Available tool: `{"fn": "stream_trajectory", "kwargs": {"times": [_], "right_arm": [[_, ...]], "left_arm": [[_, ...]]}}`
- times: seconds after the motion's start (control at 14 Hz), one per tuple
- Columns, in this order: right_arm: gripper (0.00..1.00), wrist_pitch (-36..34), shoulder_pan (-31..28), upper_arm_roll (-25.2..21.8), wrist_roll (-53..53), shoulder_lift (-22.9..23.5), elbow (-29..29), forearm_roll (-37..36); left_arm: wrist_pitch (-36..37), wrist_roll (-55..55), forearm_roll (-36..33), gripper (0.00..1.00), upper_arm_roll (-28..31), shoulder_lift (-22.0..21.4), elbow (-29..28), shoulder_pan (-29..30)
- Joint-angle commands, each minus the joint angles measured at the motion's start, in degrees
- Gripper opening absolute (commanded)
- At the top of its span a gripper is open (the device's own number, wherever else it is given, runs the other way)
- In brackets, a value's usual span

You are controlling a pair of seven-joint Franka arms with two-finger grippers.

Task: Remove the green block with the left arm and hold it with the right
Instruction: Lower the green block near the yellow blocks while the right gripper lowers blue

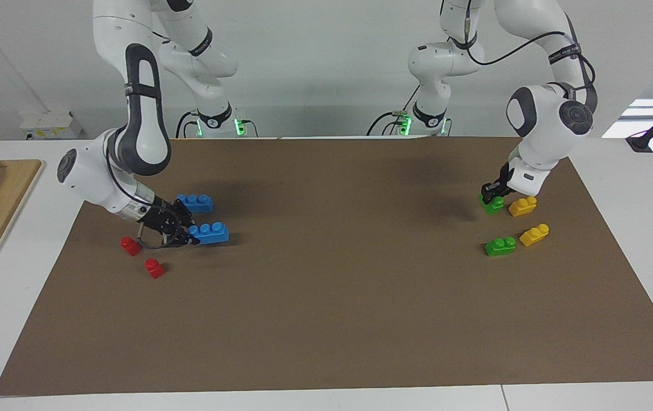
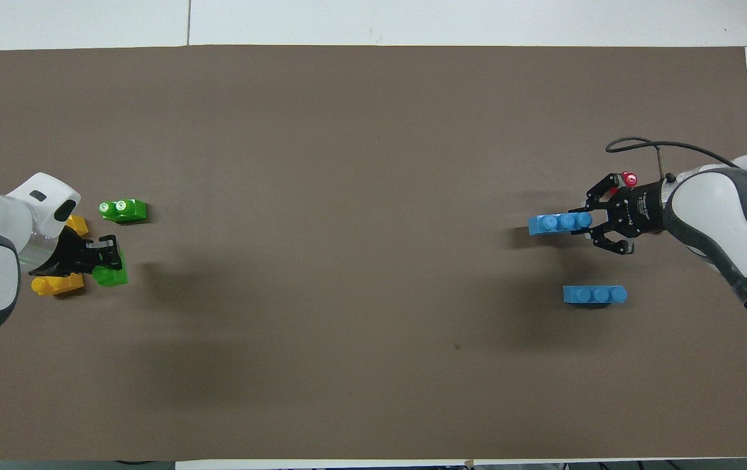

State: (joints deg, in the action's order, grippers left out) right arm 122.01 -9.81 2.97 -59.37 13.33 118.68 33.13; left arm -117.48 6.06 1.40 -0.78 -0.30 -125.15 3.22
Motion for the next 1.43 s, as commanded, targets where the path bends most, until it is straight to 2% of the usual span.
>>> {"fn": "stream_trajectory", "kwargs": {"times": [0.0,0.29,0.71,1.0,1.07,1.21,1.36], "right_arm": [[0.00,0.95,-3.10,0.72,4.77,-0.06,1.72,-1.39],[0.00,1.48,-3.28,0.72,4.80,0.30,2.34,-2.89],[0.00,4.55,-1.35,0.72,-0.12,0.21,3.84,-3.07],[0.00,7.01,-0.21,0.72,-3.02,0.38,3.93,-5.97],[0.00,7.19,-0.21,0.72,-3.64,0.38,3.93,-6.32],[0.00,7.19,-0.29,0.72,-3.65,0.47,3.93,-6.41],[0.00,7.01,-0.47,0.72,-3.56,0.47,3.93,-6.41]], "left_arm": [[-3.62,-4.91,0.71,0.00,-0.54,0.20,-2.64,0.74],[-8.72,-7.28,0.62,0.00,-0.71,0.39,-6.85,-0.05],[-10.48,-7.12,0.71,0.00,-0.71,0.48,-8.70,-0.93],[-11.72,-7.03,0.70,0.00,-0.71,0.30,-10.11,-1.28],[-11.72,-7.12,0.71,0.17,-0.71,0.21,-10.28,-1.28],[-11.72,-7.12,0.71,0.42,-0.71,0.21,-10.37,-1.28],[-11.72,-7.20,0.71,0.82,-0.71,0.21,-10.29,-1.28]]}}
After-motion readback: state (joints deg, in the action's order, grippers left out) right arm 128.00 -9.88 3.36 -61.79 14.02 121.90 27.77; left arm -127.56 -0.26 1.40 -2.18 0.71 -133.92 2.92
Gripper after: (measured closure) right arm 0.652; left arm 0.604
